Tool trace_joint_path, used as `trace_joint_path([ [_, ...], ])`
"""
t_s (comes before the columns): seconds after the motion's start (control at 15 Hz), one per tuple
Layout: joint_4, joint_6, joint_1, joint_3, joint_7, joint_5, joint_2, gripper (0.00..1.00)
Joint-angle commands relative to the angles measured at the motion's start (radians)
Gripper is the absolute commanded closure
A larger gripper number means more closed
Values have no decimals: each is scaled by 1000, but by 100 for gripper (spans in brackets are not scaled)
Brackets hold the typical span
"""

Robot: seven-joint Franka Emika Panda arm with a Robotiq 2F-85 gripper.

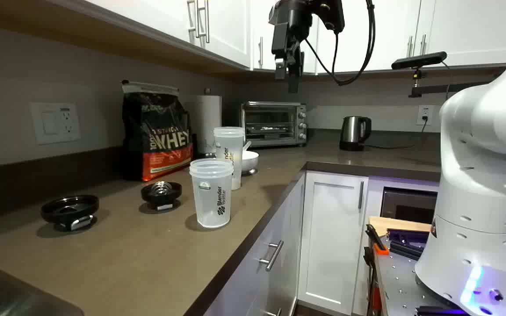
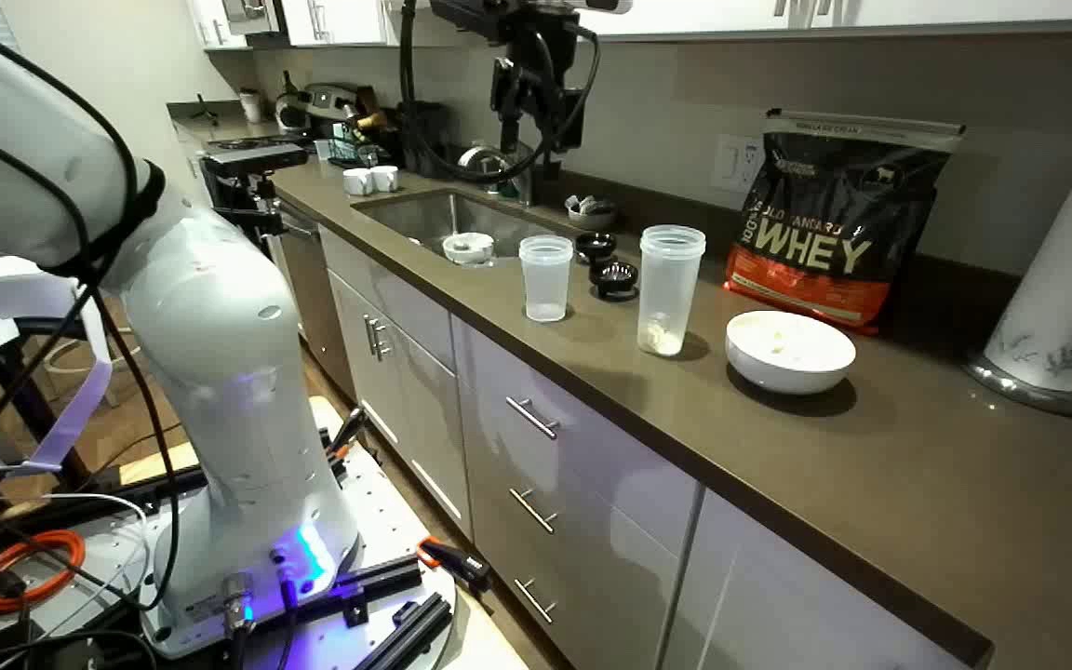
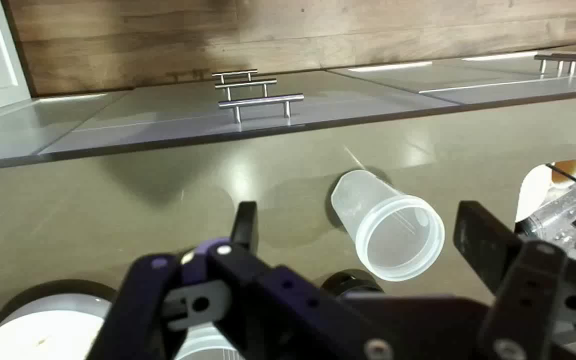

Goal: Move the small clear bottle to the right

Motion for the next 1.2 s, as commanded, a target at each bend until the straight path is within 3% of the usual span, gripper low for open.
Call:
trace_joint_path([
  [0.0,3,-4,-19,14,-9,8,2,0],
  [0.93,3,-4,-19,14,-9,8,2,0],
  [1.13,32,25,-8,23,-19,8,63,0],
])
